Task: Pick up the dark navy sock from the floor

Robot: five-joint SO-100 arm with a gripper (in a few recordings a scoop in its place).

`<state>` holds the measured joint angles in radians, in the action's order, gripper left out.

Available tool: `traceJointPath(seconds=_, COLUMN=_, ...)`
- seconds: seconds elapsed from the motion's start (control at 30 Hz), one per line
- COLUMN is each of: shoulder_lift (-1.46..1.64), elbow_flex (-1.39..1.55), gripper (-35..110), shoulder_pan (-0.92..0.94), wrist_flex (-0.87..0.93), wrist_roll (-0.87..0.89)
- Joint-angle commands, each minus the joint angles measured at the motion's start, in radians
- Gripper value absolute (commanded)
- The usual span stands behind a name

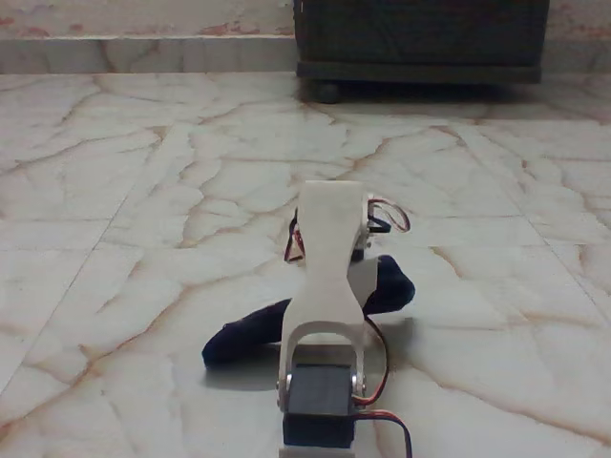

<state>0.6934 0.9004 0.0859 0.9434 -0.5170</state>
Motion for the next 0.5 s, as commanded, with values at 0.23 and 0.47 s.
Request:
traceJointPath(seconds=0.23, shoulder_lift=0.383, elbow_flex=0.472, gripper=0, shoulder_pan=-0.028, wrist_flex=-0.17, wrist_roll=-0.084)
traceJointPath(seconds=0.47, shoulder_lift=0.575, elbow_flex=0.693, gripper=0, shoulder_pan=-0.052, wrist_flex=-0.236, wrist_roll=-0.153)
